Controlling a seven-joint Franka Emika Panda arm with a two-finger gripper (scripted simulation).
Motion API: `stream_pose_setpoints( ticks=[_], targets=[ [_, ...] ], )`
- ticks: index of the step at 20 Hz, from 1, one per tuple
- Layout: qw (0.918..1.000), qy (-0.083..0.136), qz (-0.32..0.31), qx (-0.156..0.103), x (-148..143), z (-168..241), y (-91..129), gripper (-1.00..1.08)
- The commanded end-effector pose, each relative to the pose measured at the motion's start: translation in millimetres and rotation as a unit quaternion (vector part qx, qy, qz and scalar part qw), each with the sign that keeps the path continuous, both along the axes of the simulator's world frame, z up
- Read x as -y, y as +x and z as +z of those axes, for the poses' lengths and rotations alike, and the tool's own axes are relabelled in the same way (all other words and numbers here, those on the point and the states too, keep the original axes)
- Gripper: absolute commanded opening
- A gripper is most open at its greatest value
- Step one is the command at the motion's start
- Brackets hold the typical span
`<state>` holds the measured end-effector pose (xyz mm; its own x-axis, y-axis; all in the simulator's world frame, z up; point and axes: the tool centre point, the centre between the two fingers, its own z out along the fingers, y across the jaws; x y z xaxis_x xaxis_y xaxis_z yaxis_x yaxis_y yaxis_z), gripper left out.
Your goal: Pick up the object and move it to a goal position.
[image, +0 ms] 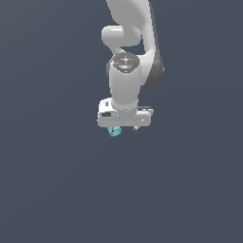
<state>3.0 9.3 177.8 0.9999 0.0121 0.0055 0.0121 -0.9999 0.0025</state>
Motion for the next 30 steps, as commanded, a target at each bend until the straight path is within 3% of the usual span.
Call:
stream_pose_setpoints(
  ticks=[1, 9, 16, 23, 30],
  targets=[
    [1.0000, 0.000, 0.000, 0.000, 0, 0, 0, 1.00],
    [0.9993, 0.002, -0.036, 0.008, 32, 14, 6, 1.00],
    [0.9994, 0.002, -0.033, 0.008, 32, 13, 5, 1.00],
    [1.0000, 0.001, -0.004, 0.007, 36, -1, -6, 1.00],
    [0.9985, 0.000, 0.055, 0.004, 43, -28, -32, 1.00]
  ],
)
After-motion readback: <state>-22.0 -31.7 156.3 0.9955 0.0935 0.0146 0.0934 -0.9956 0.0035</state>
